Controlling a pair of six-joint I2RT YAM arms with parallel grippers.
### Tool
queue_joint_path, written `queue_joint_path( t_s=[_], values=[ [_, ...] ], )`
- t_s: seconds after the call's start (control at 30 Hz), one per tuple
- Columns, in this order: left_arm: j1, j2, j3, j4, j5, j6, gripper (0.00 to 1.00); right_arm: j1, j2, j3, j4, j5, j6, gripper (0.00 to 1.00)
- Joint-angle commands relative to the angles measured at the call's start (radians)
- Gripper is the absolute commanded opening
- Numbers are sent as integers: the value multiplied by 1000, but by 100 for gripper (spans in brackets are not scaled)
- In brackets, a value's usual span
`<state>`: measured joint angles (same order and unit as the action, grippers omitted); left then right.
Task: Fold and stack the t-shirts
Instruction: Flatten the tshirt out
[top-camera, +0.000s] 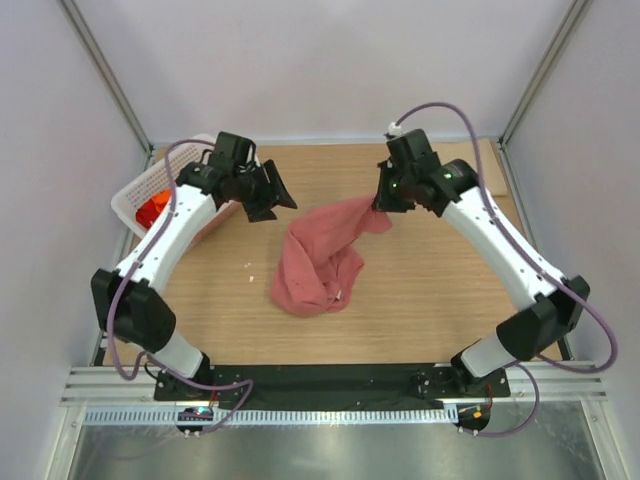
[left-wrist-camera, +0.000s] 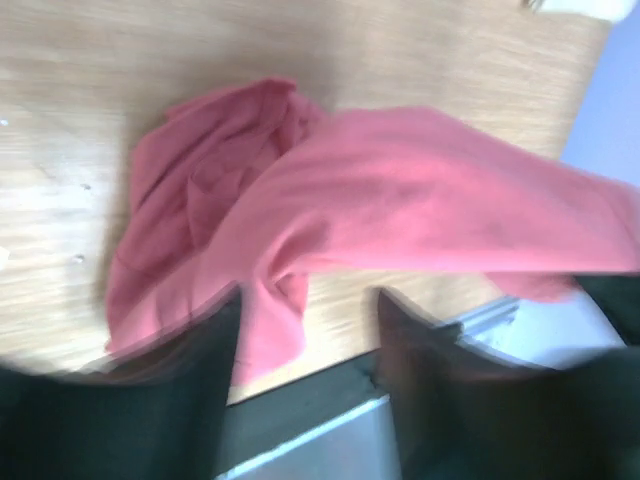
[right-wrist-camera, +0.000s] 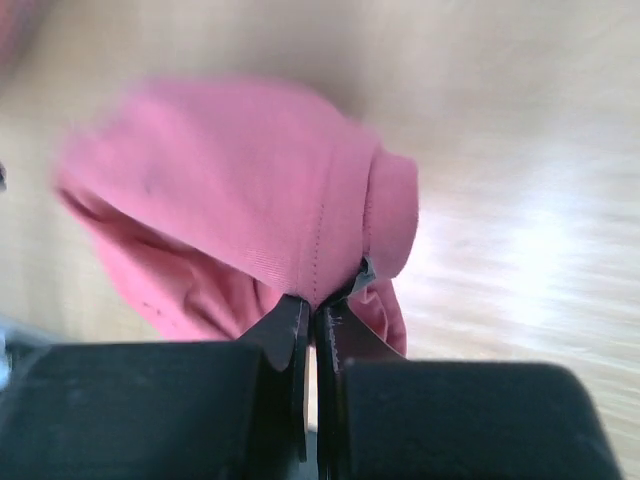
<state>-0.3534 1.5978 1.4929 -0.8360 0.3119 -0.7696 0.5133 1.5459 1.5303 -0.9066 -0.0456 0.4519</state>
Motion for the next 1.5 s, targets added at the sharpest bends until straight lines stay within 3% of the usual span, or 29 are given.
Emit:
queue_joint_path(
  t_s=[0.0, 0.07, 0.17, 0.27, 0.33, 0.5, 0.53, 0.6, 0.63, 0.83, 0.87, 0.93, 0.97, 1.0, 1.03, 1.07, 1.1, 1.13, 1.2, 1.33, 1.47],
  values=[
    [1, -85, 136, -126, -95, 35, 64, -9, -115, 216, -227, 406, -4, 2],
    [1, -114, 174, -168, -131, 43, 86, -12, -116, 390, -309, 545, -21, 2],
    [1, -159, 167, -190, -148, 53, 88, -13, -109, 598, -360, 622, -53, 2],
    [2, -231, 98, -178, -139, 49, 82, -13, -89, 766, -399, 658, -116, 1],
    [4, -281, 40, -158, -103, 43, 75, -13, -101, 792, -350, 569, -194, 1],
    [13, -375, -36, -106, -51, 15, 75, -13, -113, 748, -174, 368, -271, 1],
    [19, -384, -36, -109, -24, 12, 74, -13, -95, 740, -144, 267, -268, 2],
    [37, -391, -20, -114, -11, 7, 63, -12, -66, 700, -49, 126, -230, 2],
    [40, -400, -16, -110, -10, 7, 63, -10, 9, 703, -29, -34, -204, 2],
    [86, -453, 9, -166, -53, 19, 61, 148, 308, 769, 155, -396, 45, 2],
    [135, -476, 12, -204, -48, 21, 54, 181, 395, 798, 141, -452, 66, 2],
    [191, -505, 24, -247, -65, 20, 44, 244, 457, 841, 135, -529, 106, 12],
    [235, -522, 26, -261, -83, 33, 42, 252, 474, 834, 133, -571, 113, 17],
    [240, -563, 26, -273, -146, 39, 43, 255, 477, 818, 115, -582, 116, 36],
    [241, -584, 21, -275, -181, 42, 47, 242, 459, 754, 107, -571, 110, 47],
    [241, -599, 11, -267, -192, 59, 61, 228, 433, 708, 133, -562, 105, 57],
    [241, -625, -3, -234, -168, 65, 66, 208, 355, 659, 144, -519, 97, 71],
    [241, -631, -31, -220, -151, 69, 72, 164, 318, 578, 143, -484, 87, 78],
    [240, -622, -60, -177, -73, 64, 77, 87, 207, 454, 115, -395, 76, 83],
    [231, -575, -173, -56, 48, 29, 81, -125, 62, 198, 51, -259, 64, 83],
    [139, -472, -226, 58, 15, 7, 81, -338, -27, -11, 44, -109, 68, 81]
  ],
)
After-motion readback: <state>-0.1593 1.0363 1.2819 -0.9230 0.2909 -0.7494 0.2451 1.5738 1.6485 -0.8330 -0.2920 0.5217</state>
